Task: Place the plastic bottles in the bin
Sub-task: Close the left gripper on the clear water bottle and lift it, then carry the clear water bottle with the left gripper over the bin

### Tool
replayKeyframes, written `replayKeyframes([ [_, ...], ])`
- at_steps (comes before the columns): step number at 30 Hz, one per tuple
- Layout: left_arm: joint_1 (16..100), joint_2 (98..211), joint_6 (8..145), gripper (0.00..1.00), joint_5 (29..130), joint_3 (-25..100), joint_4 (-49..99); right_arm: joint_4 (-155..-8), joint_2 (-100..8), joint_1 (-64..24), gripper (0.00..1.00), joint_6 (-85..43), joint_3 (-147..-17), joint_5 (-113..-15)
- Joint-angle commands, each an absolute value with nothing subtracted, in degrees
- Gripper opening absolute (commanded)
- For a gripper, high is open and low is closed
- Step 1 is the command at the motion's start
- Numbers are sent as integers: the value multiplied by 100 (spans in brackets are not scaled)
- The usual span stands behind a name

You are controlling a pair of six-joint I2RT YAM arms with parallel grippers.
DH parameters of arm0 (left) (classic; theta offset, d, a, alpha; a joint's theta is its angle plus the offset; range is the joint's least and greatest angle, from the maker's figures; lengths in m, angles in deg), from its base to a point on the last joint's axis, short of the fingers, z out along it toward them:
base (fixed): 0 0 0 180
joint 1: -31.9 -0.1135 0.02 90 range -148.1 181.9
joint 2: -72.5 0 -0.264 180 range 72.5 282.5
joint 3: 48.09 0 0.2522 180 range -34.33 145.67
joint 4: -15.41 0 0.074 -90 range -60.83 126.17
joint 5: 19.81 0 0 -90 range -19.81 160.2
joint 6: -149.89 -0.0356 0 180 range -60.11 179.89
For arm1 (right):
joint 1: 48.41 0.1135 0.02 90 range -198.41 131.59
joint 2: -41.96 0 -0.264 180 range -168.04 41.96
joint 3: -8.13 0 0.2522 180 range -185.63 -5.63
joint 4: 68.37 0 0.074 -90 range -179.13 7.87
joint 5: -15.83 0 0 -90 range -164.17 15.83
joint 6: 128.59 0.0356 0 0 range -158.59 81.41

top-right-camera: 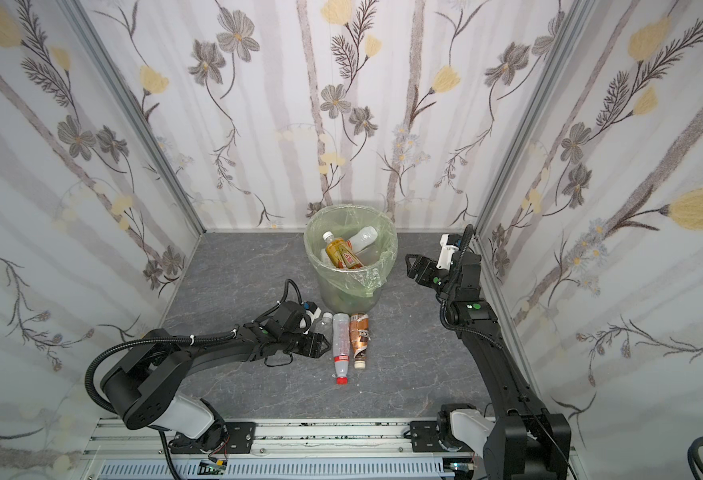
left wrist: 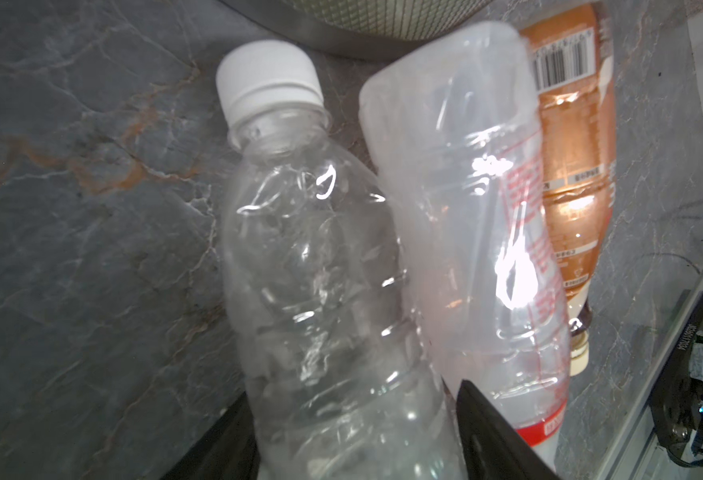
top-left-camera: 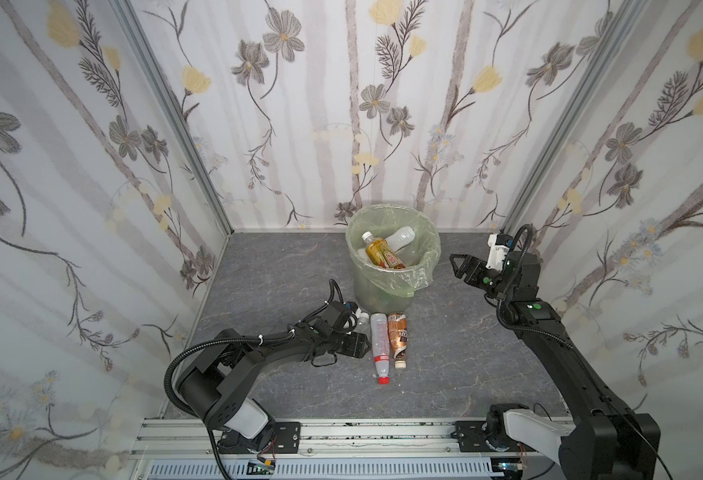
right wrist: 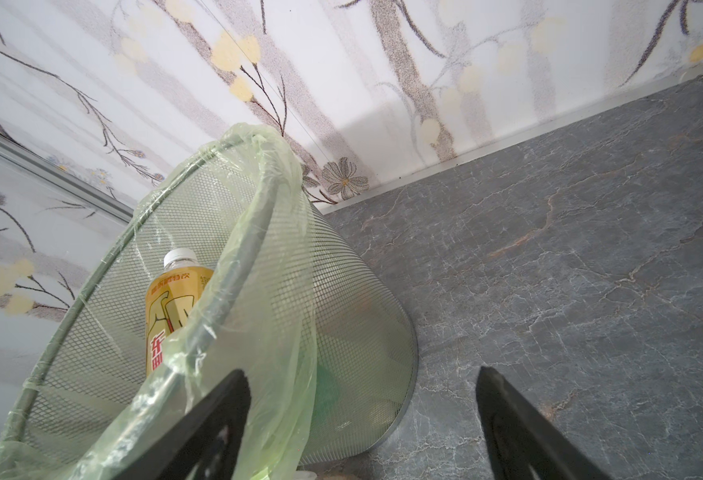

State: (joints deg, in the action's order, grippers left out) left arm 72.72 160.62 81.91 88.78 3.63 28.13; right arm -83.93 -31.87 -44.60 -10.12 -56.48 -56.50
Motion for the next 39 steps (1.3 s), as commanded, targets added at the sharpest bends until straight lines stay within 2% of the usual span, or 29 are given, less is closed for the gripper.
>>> replayKeyframes([
  [1,7278,16083,8186,68,8761,404,2733,-8132,-3205,-4482,86,-1003,-5622,-5568],
  [10,7271,15656,8161,53,8467,209,2767,-8140,-3205,-4550,86,-1034,-5560,-5558],
  [19,7140,14988,8081,48,8058,162,3158,-8105,-3257,-4577,86,-1031,-5572,-5494],
  [27,6484,13957,8080,46,7845,200,3642,-8091,-3283,-4595,86,-1025,-5574,-5461],
  [33,5842,13273,7897,45,8061,678,3843,-8031,-3345,-4591,86,-994,-5582,-5369],
  [39,5421,13125,7612,45,8201,1409,3963,-8052,-3319,-4613,86,-985,-5582,-5364],
])
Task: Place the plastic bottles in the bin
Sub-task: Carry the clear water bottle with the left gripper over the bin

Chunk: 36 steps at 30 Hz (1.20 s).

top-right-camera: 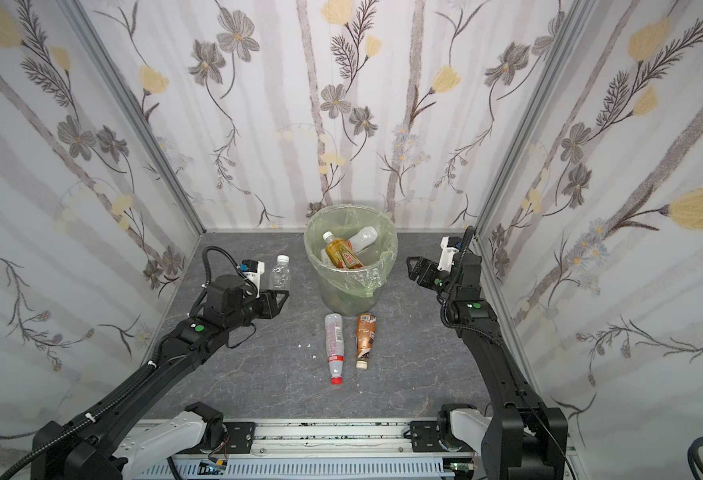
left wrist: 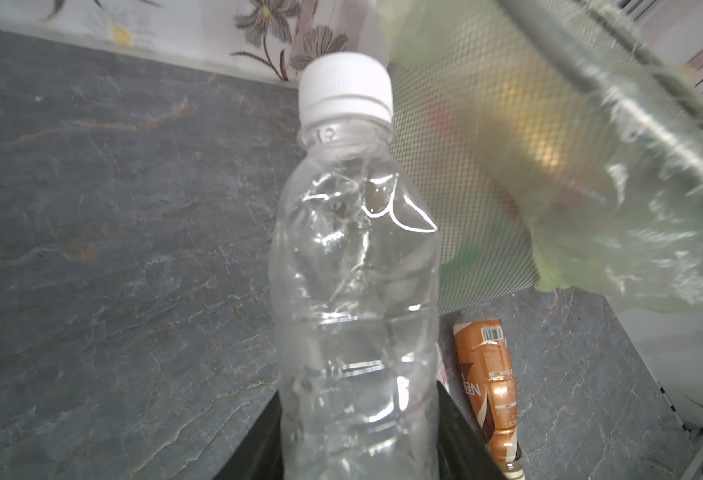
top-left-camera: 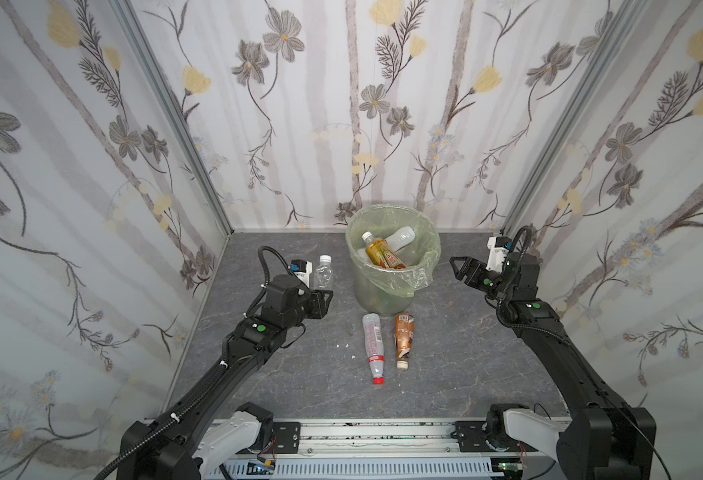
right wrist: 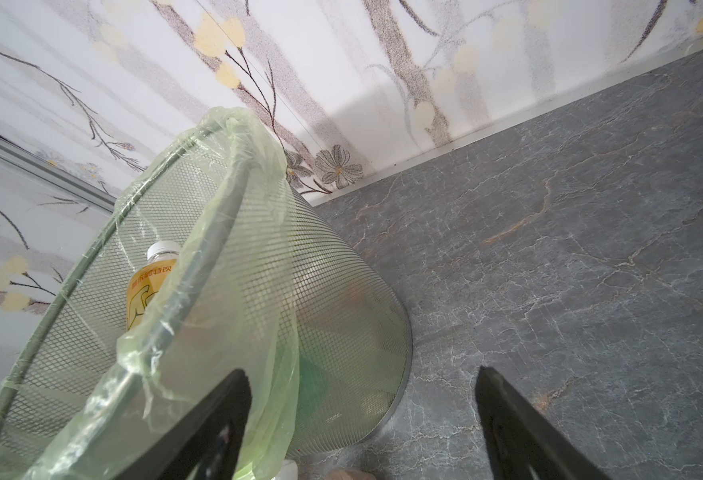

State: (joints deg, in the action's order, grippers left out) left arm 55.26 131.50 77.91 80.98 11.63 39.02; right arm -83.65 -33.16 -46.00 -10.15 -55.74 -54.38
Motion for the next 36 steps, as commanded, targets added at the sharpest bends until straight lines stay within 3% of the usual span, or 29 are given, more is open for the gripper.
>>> replayKeyframes([
  [1,5362,13150,7595,45,8225,1559,3963,-8047,-3315,-4613,86,-992,-5585,-5365],
  [17,5338,14773,7649,45,9896,4408,3784,-8068,-3258,-4657,86,-988,-5539,-5342],
  [36,6128,16695,8002,47,9859,6099,3471,-8138,-3152,-4745,86,-1021,-5531,-5319],
])
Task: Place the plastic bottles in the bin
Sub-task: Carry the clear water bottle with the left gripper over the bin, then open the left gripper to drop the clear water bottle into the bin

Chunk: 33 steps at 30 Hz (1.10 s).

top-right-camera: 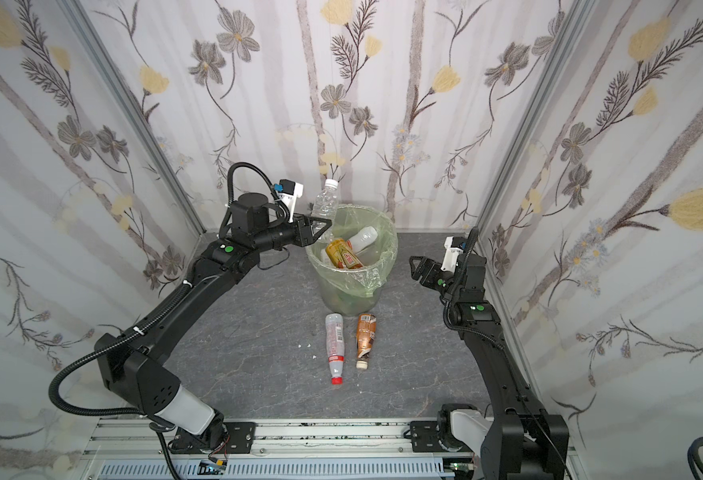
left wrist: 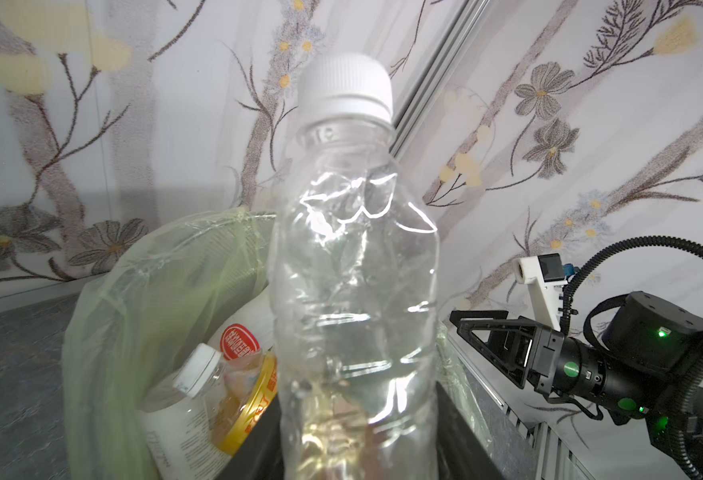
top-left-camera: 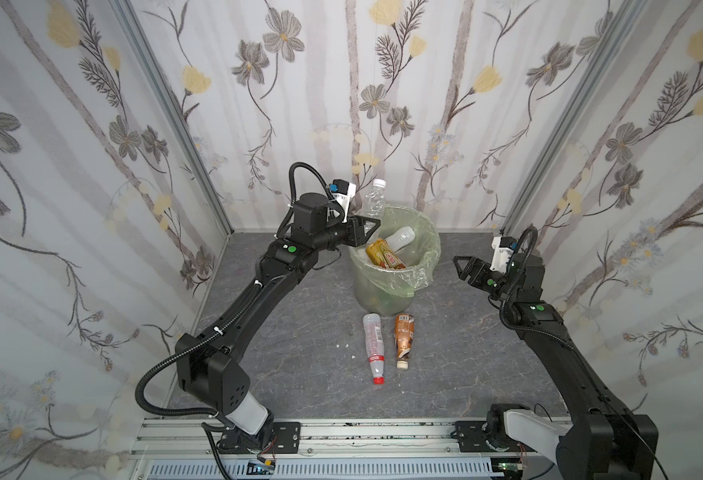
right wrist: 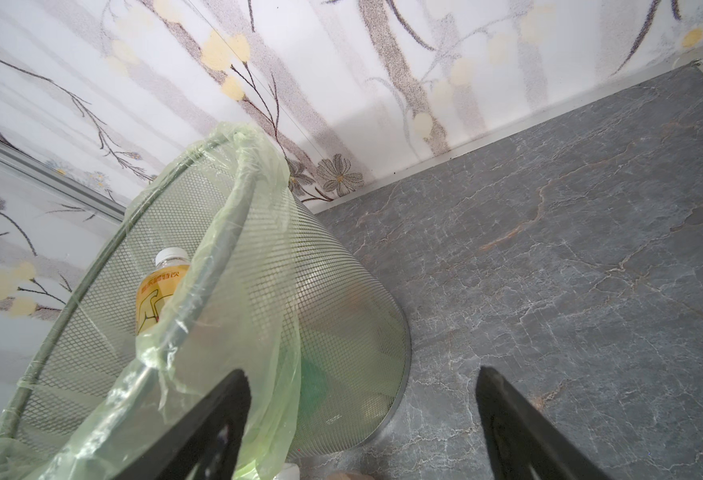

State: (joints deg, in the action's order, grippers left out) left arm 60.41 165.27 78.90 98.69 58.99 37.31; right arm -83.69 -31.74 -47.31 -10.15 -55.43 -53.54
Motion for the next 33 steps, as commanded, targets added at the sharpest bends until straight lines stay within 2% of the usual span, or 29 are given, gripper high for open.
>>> replayKeyframes([
  [1,6162,16781,8002,47,9850,6156,3466,-8147,-3144,-4745,86,-1035,-5538,-5329],
  [17,6465,17608,8553,50,9551,6736,3330,-8192,-3056,-4806,86,-1091,-5407,-5385],
  [20,6480,17618,8611,54,9516,6695,3313,-8191,-3038,-4823,86,-1105,-5406,-5403],
  [27,6494,17443,8626,71,9410,6456,3260,-8201,-3038,-4833,86,-1103,-5392,-5377],
  [33,6499,17378,8650,73,9455,6372,3225,-8186,-3051,-4841,86,-1091,-5399,-5338],
])
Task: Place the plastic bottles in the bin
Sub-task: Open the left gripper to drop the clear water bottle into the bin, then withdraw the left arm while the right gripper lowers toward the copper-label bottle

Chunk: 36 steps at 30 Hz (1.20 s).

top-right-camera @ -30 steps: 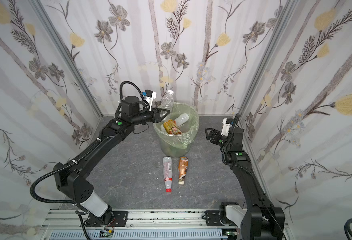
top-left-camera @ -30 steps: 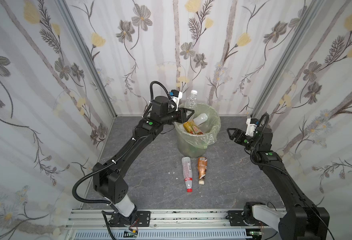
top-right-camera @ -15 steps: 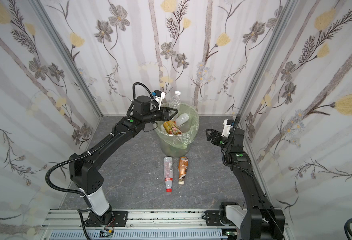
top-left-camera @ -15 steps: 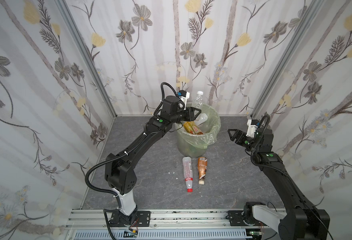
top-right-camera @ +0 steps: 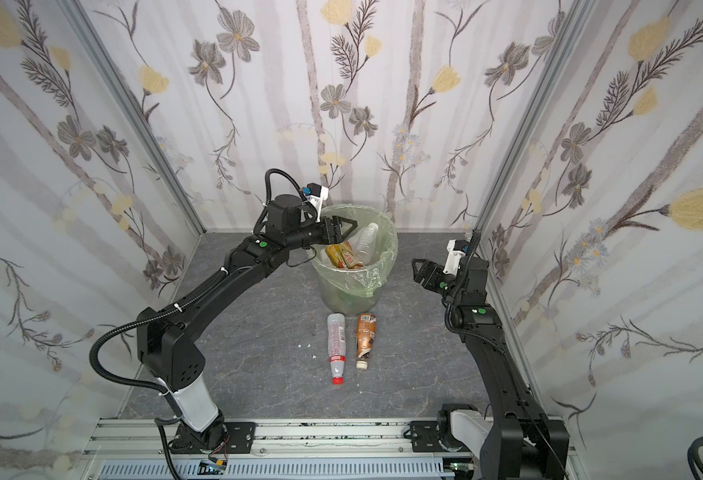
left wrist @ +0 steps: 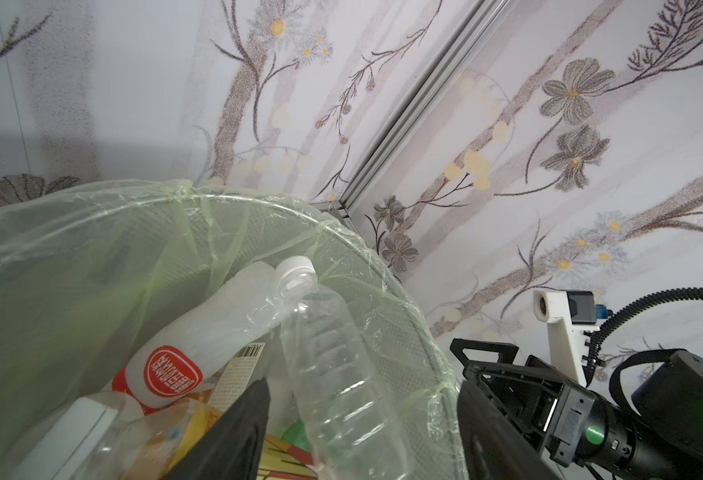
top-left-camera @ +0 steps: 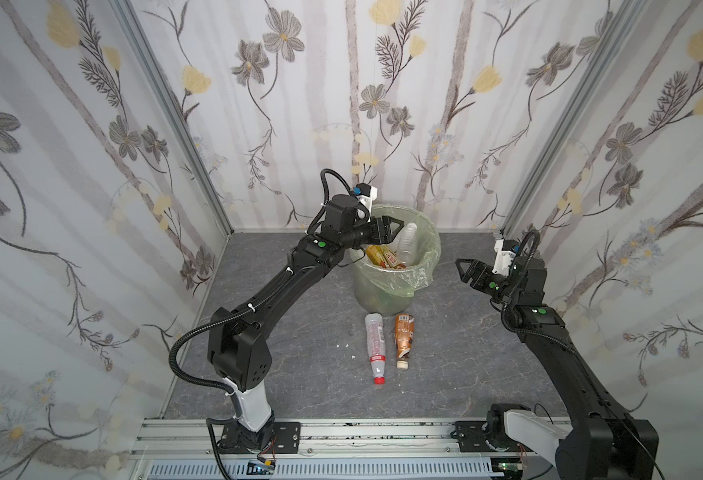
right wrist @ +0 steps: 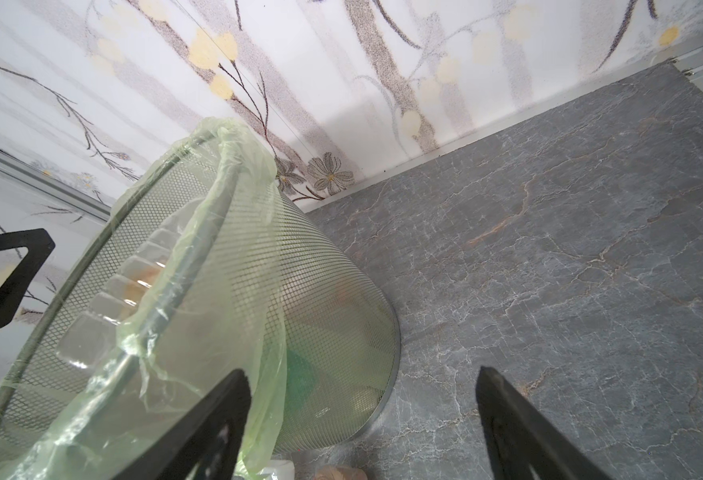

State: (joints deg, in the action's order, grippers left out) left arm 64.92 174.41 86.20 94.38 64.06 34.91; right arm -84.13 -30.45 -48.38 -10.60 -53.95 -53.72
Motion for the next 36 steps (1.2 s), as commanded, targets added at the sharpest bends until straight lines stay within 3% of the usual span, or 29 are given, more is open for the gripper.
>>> replayKeyframes([
  [1,6498,17369,8652,73,9470,6360,3217,-8184,-3047,-4841,86,-1092,-5397,-5336],
  [11,6453,16990,8474,73,9298,5998,3181,-8295,-2955,-4841,86,-1130,-5422,-5363],
  [23,5680,15396,8182,88,8873,4280,3183,-8520,-2736,-4692,86,-1143,-4991,-5049],
  [36,4769,13912,8045,93,8474,2013,3190,-8463,-3328,-3555,85,-965,-4177,-4972],
])
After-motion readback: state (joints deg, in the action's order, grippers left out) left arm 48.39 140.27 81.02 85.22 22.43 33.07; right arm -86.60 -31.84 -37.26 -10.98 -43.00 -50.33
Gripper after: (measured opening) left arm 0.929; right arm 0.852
